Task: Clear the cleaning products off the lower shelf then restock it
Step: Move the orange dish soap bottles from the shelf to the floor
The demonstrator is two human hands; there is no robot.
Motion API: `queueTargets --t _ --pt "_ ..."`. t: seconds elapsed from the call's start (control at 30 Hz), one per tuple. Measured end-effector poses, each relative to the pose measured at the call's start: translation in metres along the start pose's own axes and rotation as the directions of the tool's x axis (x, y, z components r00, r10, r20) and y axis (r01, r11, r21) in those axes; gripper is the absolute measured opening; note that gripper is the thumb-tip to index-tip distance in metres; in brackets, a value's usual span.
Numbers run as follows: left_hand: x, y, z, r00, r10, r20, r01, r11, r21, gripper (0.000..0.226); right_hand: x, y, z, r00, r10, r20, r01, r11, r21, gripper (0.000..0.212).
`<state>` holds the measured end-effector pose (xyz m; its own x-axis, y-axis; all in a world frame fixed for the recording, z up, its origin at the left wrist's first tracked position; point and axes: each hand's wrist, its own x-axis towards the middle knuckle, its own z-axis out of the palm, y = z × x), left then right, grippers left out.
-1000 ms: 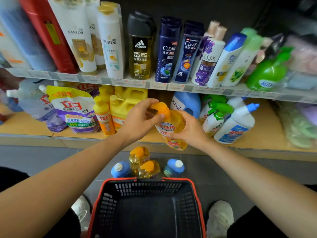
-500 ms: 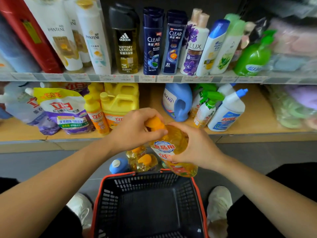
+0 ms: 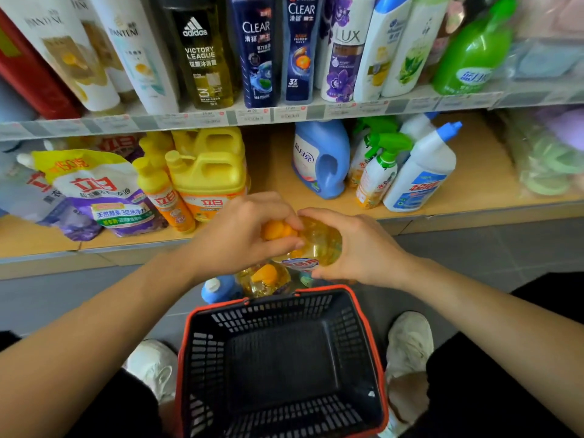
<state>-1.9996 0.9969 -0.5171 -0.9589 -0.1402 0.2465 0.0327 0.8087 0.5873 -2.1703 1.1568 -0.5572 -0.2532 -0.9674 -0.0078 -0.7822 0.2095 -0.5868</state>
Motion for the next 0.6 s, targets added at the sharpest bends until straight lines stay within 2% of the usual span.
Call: queueTargets --t 0.13,0.2,0.27,0.33,0.43,0.5,0.6 --pt "0.0 -0.002 -0.004 0.998 0.062 0.019 -0.062 0.998 0.003 0.033 0.005 0.006 -0.004 0.999 -0.008 0.049 -0.005 0.969 0.248 0.095" --pt "-0.001 -0.003 -0.006 0.999 0.033 -0.001 -0.032 0.994 -0.105 0.041 0.006 0.008 -0.008 0.998 -0.014 0.065 -0.012 0.92 0.392 0.093" --pt "-0.001 -0.003 -0.009 0.999 -0.04 -0.019 0.033 0.953 -0.302 0.046 0.007 0.008 -0.013 0.996 -0.007 0.085 -0.036 0.87 0.491 0.091" --pt "0.001 -0.002 -0.011 0.993 -0.119 -0.026 0.092 0.871 -0.482 0.05 0.007 0.007 -0.018 0.994 0.02 0.109 -0.078 0.822 0.564 0.089" --pt "0.005 -0.001 -0.012 0.98 -0.197 0.008 0.146 0.695 -0.704 0.048 0.007 0.004 -0.022 0.988 0.016 0.153 -0.116 0.726 0.678 0.087" --pt "0.006 0.001 -0.011 0.976 -0.215 0.032 0.154 0.58 -0.8 0.039 0.005 0.001 -0.023 0.977 -0.04 0.208 -0.133 0.648 0.75 0.086" --pt "0.005 0.005 -0.006 0.975 -0.207 0.079 0.158 0.399 -0.903 0.042 0.003 -0.005 -0.022 0.966 -0.101 0.238 -0.144 0.555 0.82 0.081"
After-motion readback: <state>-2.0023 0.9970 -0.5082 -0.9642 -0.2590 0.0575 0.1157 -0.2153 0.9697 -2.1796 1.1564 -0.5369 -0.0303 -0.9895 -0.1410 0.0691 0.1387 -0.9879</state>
